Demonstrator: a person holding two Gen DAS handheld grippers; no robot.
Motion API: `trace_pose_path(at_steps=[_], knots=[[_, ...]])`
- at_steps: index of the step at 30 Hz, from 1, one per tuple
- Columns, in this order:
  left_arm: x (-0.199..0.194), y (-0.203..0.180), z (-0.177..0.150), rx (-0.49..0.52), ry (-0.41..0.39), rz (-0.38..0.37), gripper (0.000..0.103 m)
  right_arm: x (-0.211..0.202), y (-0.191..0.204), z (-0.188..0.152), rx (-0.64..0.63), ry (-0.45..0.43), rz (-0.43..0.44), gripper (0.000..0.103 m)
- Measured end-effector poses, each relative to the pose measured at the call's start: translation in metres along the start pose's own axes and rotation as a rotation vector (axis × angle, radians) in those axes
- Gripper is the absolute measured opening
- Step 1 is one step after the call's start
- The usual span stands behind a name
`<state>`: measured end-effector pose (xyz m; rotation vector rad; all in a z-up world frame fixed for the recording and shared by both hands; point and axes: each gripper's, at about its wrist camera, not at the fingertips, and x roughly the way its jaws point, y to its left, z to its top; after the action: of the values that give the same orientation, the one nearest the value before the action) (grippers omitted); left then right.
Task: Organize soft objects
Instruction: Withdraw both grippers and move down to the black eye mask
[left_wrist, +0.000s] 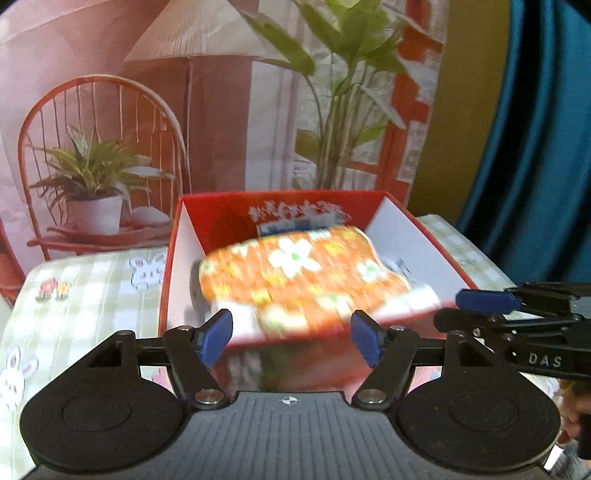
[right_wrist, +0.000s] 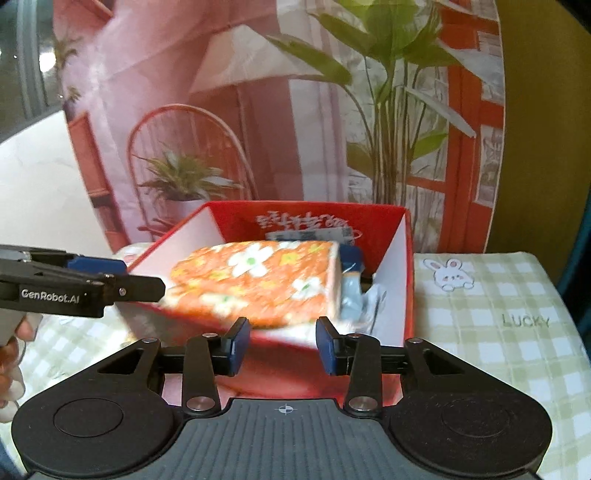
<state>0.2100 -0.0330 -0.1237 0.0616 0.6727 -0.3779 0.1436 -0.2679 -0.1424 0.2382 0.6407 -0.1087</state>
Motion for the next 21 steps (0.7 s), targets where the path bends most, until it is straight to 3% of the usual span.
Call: trace_pose_path(at_steps=[8, 21], knots=[[-0.037, -0.011, -0.078, 0.002, 0.025, -0.019, 0.073, -0.046, 0.017, -0.064, 0.003, 0.007, 0.058, 0.041], [-0.032, -0.018, -0.151, -0.031, 0.106, -0.015, 0.073, -0.072, 0.015, -0.162, 0.037, 0.2, 0.002, 0.043]])
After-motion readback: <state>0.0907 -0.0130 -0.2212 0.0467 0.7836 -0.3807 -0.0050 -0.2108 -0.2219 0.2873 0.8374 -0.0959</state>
